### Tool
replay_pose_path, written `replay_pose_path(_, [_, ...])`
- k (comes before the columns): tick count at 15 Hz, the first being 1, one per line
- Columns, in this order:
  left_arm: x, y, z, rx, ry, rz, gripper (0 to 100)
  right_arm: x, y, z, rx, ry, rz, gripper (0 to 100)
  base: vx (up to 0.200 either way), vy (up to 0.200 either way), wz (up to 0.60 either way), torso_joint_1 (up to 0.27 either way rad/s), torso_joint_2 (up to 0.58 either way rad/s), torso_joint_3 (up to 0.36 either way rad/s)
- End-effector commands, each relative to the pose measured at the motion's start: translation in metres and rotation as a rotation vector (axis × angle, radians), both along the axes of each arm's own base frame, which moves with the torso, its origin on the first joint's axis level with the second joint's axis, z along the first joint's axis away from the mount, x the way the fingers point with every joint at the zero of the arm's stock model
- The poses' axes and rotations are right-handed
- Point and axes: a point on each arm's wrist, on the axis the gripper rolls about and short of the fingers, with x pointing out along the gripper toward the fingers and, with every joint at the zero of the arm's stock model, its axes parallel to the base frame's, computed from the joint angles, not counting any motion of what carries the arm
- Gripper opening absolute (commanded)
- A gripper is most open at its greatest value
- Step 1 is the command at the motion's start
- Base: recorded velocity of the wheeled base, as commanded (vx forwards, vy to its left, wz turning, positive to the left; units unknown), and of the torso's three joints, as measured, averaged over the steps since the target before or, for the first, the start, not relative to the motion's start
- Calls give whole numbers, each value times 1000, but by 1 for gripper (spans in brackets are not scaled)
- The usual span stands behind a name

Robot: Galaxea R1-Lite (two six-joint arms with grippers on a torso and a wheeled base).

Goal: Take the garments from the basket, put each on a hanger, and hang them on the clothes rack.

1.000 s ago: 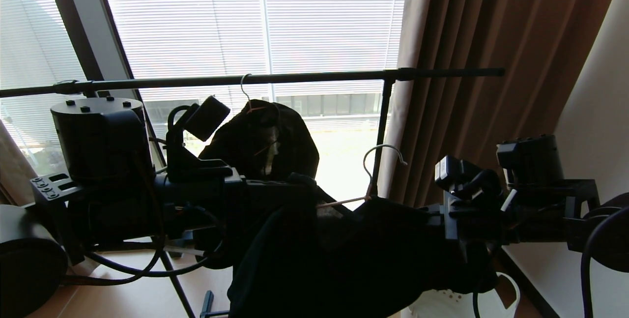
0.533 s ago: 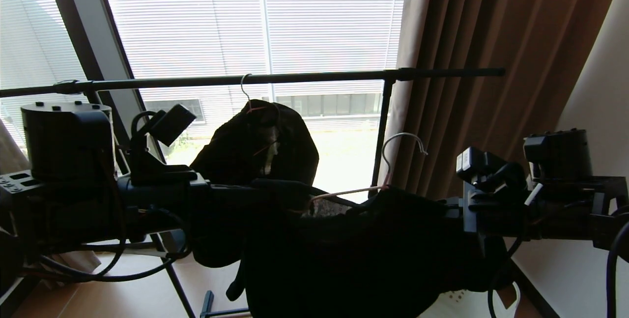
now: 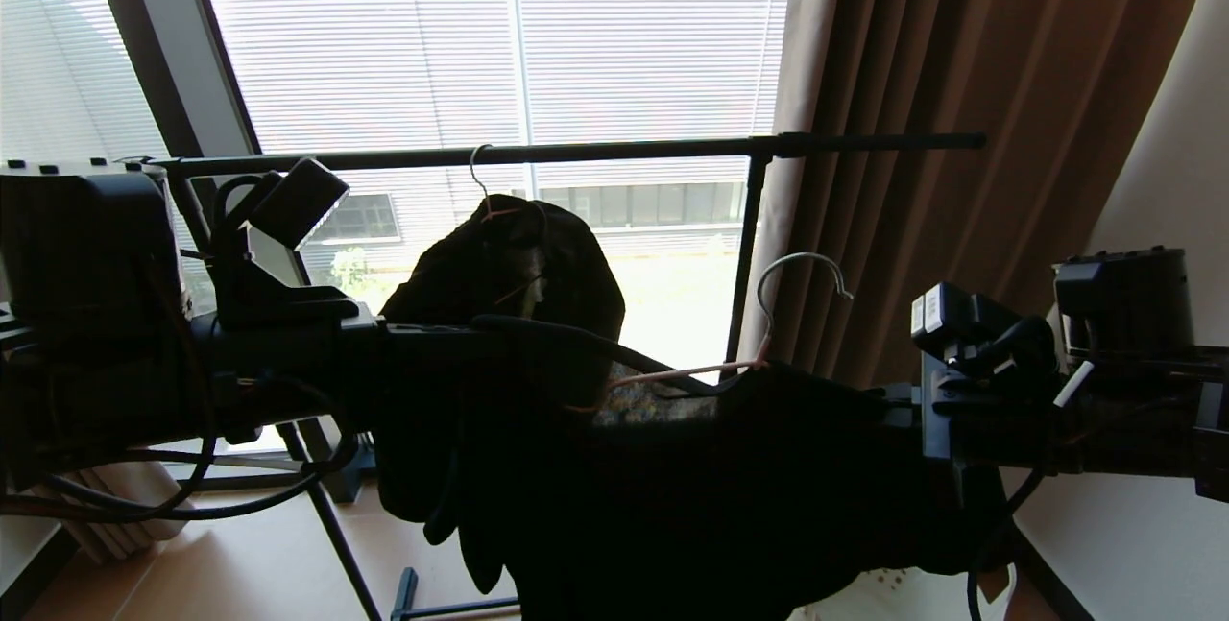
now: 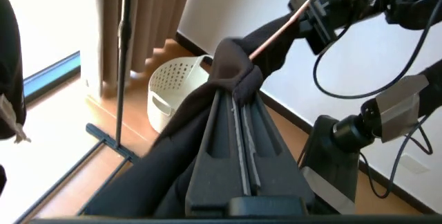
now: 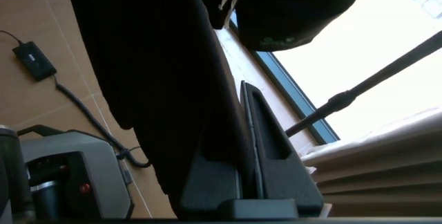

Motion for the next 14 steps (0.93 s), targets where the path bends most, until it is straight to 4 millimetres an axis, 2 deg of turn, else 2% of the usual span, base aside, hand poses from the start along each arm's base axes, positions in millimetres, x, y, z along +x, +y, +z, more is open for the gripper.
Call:
replay_pose_path(1, [1,-5,2,-1,-8,-16,0,-2,9,-1,-8,-1,25,0,0,0,0,0,0,0])
replay_pose_path(3, [0,-11,1,3,-8,-45,0,-2,18,-4,-24,5,40,0,0,0,0,0,0,0])
replay_pose_path(5, [2,-9,-3,37,-26,-39,0,-6,19,-5,-27,12,48,0,0,0,0,0,0,0])
replay_pose_path(9, [8,18,-12,117,-19,47,0,-15,4,3,-30,24,7,0,0,0,0,0,0,0])
replay_pose_path(12, [11,16,-8,121,-45,42,0,-19,5,3,-39,51,19,0,0,0,0,0,0,0])
replay_pose_path(14, [11,9,-6,118,-54,14,0,-21,16,3,-40,48,59,0,0,0,0,0,0,0])
